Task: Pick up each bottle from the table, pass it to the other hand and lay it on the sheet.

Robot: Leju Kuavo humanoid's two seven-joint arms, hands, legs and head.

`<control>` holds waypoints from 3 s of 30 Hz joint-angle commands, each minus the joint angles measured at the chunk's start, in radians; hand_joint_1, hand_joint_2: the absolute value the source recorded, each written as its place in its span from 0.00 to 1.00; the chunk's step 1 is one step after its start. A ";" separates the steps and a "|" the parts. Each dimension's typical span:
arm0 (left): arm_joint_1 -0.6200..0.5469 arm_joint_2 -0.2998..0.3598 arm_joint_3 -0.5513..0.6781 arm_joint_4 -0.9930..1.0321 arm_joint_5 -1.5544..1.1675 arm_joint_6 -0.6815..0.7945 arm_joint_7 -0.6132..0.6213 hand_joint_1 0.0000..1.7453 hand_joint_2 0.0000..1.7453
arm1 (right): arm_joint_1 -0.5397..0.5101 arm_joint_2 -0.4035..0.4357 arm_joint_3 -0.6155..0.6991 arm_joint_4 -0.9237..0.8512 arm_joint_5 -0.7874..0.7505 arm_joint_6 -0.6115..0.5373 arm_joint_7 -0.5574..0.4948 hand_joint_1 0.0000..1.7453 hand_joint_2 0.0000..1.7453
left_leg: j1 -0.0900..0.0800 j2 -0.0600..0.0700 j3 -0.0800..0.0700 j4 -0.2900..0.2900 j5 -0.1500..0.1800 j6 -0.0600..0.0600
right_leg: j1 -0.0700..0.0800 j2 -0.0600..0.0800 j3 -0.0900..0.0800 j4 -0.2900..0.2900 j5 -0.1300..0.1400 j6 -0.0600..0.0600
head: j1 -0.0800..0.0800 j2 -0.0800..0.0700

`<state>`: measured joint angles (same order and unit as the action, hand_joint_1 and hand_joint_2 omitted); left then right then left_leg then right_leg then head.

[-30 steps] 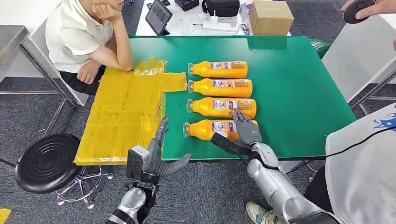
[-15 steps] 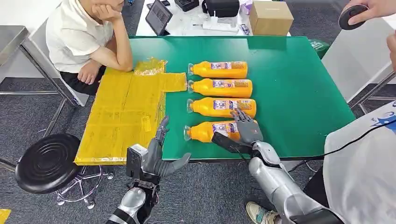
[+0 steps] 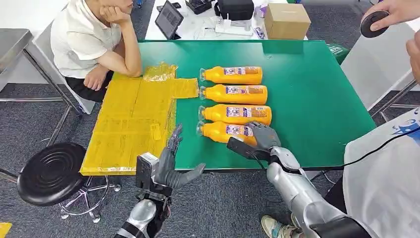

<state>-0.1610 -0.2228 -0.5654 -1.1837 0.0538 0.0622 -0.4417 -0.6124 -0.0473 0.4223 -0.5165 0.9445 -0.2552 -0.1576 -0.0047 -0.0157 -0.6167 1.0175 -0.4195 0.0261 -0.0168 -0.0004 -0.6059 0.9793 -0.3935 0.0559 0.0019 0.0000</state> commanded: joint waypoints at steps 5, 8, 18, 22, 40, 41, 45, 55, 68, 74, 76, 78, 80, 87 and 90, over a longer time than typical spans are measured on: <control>-0.026 0.020 -0.014 0.039 0.034 -0.017 -0.003 0.00 1.00 | 0.044 -0.014 -0.013 0.088 -0.099 0.129 -0.103 1.00 1.00 | 0.001 -0.002 0.005 -0.002 -0.001 -0.002 | 0.002 -0.004 0.007 -0.003 -0.002 -0.003 | 0.000 0.000; -0.027 0.019 -0.015 0.042 0.045 -0.026 -0.010 0.00 1.00 | 0.044 -0.008 -0.023 0.079 -0.142 0.168 -0.129 1.00 1.00 | 0.001 -0.001 0.005 -0.002 -0.001 -0.002 | 0.002 -0.003 0.006 -0.003 -0.001 -0.002 | 0.000 0.000; -0.004 0.011 0.035 0.008 0.147 -0.052 -0.027 0.00 1.00 | 0.089 0.031 -0.085 0.002 -0.308 0.190 -0.256 1.00 1.00 | 0.002 0.008 0.011 -0.002 -0.003 -0.003 | 0.003 0.004 0.009 -0.003 0.000 -0.003 | 0.000 0.000; -0.004 0.010 0.053 0.011 0.185 -0.031 -0.016 0.00 1.00 | 0.108 0.036 -0.098 -0.050 -0.353 0.189 -0.278 1.00 1.00 | 0.002 0.008 0.011 -0.001 -0.003 -0.002 | 0.003 0.005 0.009 -0.002 0.000 -0.002 | 0.000 0.000; 0.080 0.044 0.085 0.025 0.516 -0.131 0.080 0.00 1.00 | 0.164 0.036 -0.106 -0.203 -0.492 0.134 -0.314 0.95 1.00 | 0.001 0.009 0.007 -0.002 -0.004 -0.003 | 0.002 0.007 0.005 -0.001 -0.001 -0.003 | 0.000 0.000; 0.074 0.041 0.087 0.048 0.519 -0.117 0.082 0.00 1.00 | 0.160 0.037 -0.104 -0.197 -0.497 0.132 -0.315 0.95 1.00 | 0.001 0.008 0.006 -0.002 -0.004 -0.002 | 0.002 0.006 0.004 -0.001 -0.001 -0.002 | 0.000 0.000; 0.055 0.039 0.080 0.123 0.555 -0.119 0.109 0.00 1.00 | 0.163 0.038 -0.089 -0.205 -0.515 0.143 -0.327 0.97 1.00 | 0.001 0.008 0.004 -0.002 -0.003 -0.002 | 0.001 0.006 0.002 -0.001 -0.001 -0.002 | 0.000 0.000; -0.040 0.014 0.070 0.260 0.652 -0.217 0.133 0.00 1.00 | 0.128 0.055 -0.036 -0.196 -0.534 0.174 -0.354 0.96 1.00 | 0.001 0.008 0.000 -0.001 -0.004 -0.002 | 0.002 0.006 -0.002 0.000 -0.001 -0.002 | 0.000 0.000; -0.158 -0.036 0.097 0.511 0.688 -0.217 0.099 0.00 1.00 | 0.101 0.061 0.014 -0.196 -0.547 0.189 -0.376 0.93 1.00 | 0.001 0.008 -0.001 -0.001 -0.004 -0.002 | 0.001 0.006 -0.002 0.000 -0.001 -0.002 | 0.000 0.000; -0.175 -0.048 0.078 0.474 0.683 -0.331 0.068 0.00 1.00 | 0.095 0.065 0.041 -0.208 -0.556 0.203 -0.380 0.88 1.00 | 0.001 0.008 -0.003 0.000 -0.004 -0.002 | 0.001 0.006 -0.004 0.001 -0.001 -0.002 | 0.000 0.000; -0.149 -0.044 0.066 0.391 0.672 -0.350 0.057 0.00 1.00 | 0.093 0.066 0.049 -0.202 -0.558 0.203 -0.382 0.89 1.00 | 0.001 0.008 -0.003 0.000 -0.004 -0.002 | 0.001 0.006 -0.004 0.001 -0.001 -0.002 | 0.000 0.000; -0.133 -0.041 0.064 0.330 0.654 -0.325 0.043 0.00 1.00 | 0.105 0.067 0.058 -0.220 -0.556 0.207 -0.387 0.90 1.00 | 0.001 0.008 -0.002 0.000 -0.004 -0.002 | 0.001 0.007 -0.003 0.001 -0.001 -0.002 | 0.000 0.000; -0.136 -0.044 0.074 0.320 0.660 -0.308 0.047 0.00 1.00 | 0.118 0.071 0.066 -0.241 -0.557 0.212 -0.387 0.92 1.00 | 0.001 0.008 -0.002 0.000 -0.005 -0.002 | 0.002 0.007 -0.003 0.001 -0.002 -0.002 | 0.000 0.000; -0.133 -0.039 0.053 0.275 0.662 -0.362 0.037 0.00 1.00 | 0.114 0.082 0.111 -0.258 -0.558 0.240 -0.381 0.86 1.00 | 0.001 0.008 -0.001 0.000 -0.005 -0.002 | 0.002 0.007 -0.002 0.001 -0.002 -0.003 | 0.000 0.000; -0.135 -0.042 0.040 0.275 0.648 -0.341 0.039 0.00 1.00 | 0.108 0.093 0.114 -0.247 -0.561 0.239 -0.378 0.88 1.00 | 0.001 0.009 0.000 0.000 -0.005 -0.002 | 0.002 0.007 -0.002 0.001 -0.002 -0.003 | 0.000 0.000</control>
<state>-0.2772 -0.2808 -0.4845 -0.8849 0.7218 -0.2895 -0.4024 -0.4598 0.0324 0.4764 -0.7881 0.3910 -0.0259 -0.5463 -0.0043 -0.0097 -0.6216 1.0173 -0.4221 0.0257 -0.0162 0.0052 -0.6114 0.9799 -0.3936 0.0558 0.0023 0.0000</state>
